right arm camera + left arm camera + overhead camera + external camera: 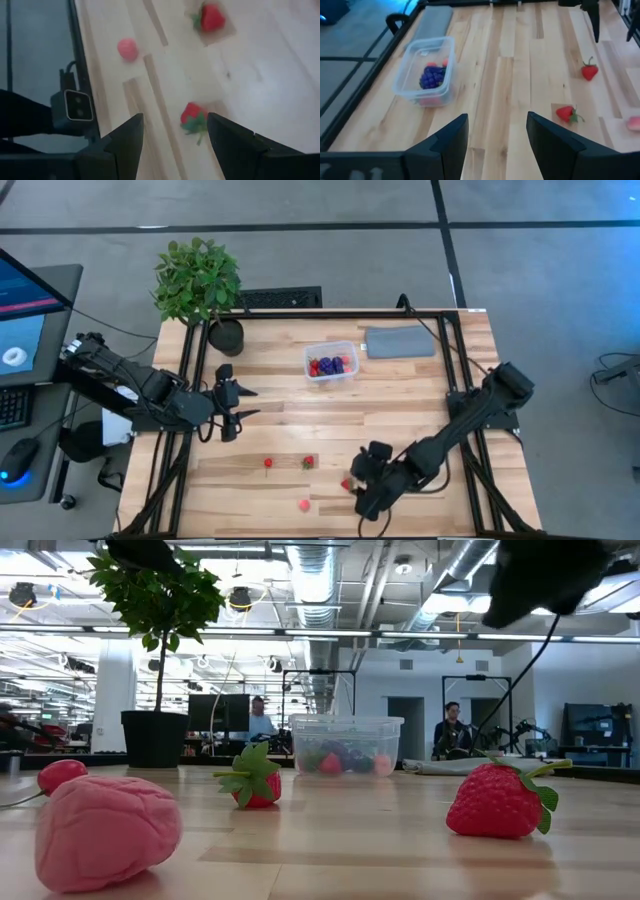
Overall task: Pick and placing Produce into tupperware
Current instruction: Put the strawberry into the container
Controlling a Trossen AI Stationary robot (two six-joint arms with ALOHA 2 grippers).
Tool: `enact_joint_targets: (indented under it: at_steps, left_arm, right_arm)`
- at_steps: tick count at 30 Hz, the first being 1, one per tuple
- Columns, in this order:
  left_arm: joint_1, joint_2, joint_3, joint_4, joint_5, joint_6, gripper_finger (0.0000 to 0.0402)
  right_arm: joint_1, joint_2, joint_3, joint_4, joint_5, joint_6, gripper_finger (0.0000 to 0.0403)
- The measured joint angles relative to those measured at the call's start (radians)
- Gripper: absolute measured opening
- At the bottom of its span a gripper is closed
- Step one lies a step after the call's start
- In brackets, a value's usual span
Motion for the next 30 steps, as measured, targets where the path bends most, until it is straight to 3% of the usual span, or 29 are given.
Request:
enact_joint_targets:
  at_steps: [12,19,30]
  left_arm:
    - [0.000,-0.002,0.000,-0.022,0.030,-0.013,0.0193]
    - [0.000,-0.002,0.000,-0.023,0.031,-0.011,0.0193]
    - [0.026,-0.002,0.000,-0.053,0.035,0.002,0.0193]
  right_arm:
    - [0.019,0.155,0.014,0.099,0.069,0.036,0.0244]
    - [0.005,0.160,0.014,0.092,0.171,0.016,0.0244]
    - [-0.001,0.160,0.014,0.044,0.161,-0.047,0.0244]
